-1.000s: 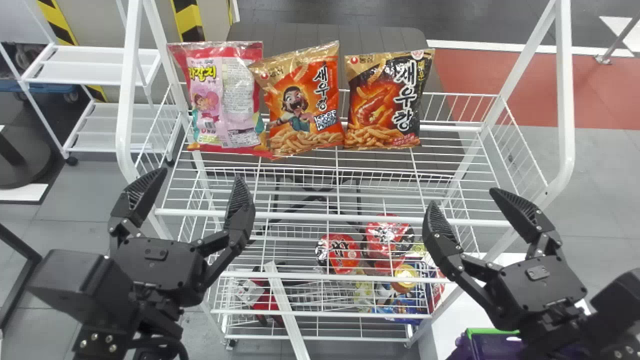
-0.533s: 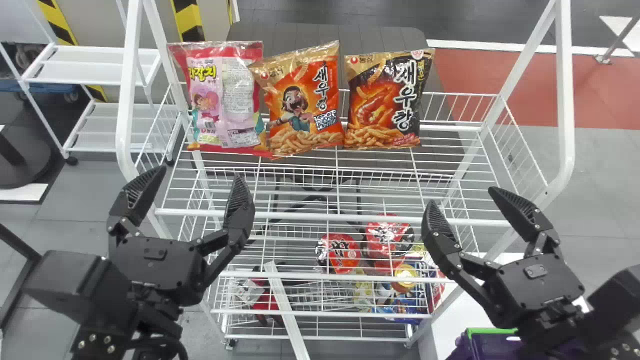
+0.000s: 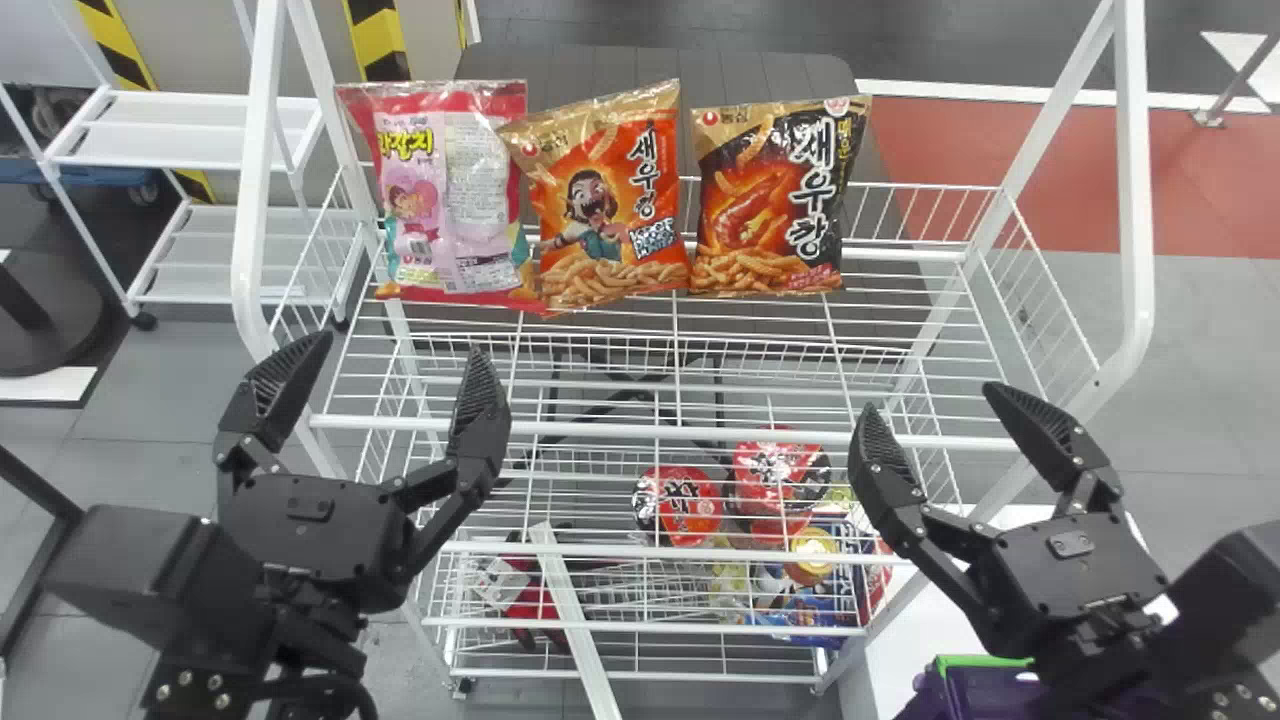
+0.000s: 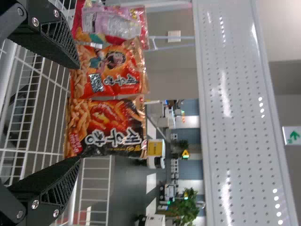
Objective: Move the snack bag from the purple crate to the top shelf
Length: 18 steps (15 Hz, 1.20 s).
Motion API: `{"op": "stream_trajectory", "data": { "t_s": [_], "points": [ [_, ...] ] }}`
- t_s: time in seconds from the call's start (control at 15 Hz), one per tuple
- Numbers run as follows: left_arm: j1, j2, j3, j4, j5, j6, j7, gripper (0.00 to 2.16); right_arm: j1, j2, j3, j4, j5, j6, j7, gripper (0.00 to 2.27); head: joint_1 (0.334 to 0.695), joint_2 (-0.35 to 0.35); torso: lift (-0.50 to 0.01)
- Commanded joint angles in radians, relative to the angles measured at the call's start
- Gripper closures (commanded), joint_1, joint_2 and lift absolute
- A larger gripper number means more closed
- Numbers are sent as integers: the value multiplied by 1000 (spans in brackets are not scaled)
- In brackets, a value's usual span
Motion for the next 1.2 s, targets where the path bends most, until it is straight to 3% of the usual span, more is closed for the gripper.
{"op": "stream_trajectory", "data": {
  "t_s": [0.0, 0.8, 0.93, 1.13],
  "points": [
    [2, 1, 0, 0, 0, -3, 0, 66, 0, -2, 6, 1, 15, -5, -1, 137, 695, -61, -20],
    [13, 1, -2, 3, -6, -34, -3, 66, 7, -3, 14, 16, 25, -11, 16, 110, 695, -50, -67],
    [13, 1, -3, 1, -9, -34, -3, 66, 5, -3, 12, 19, 25, -5, 60, 107, 695, -48, -75],
    [13, 1, -5, 1, -14, -34, 3, 66, 5, -3, 12, 19, 23, -2, 60, 103, 695, -39, -88]
  ]
}}
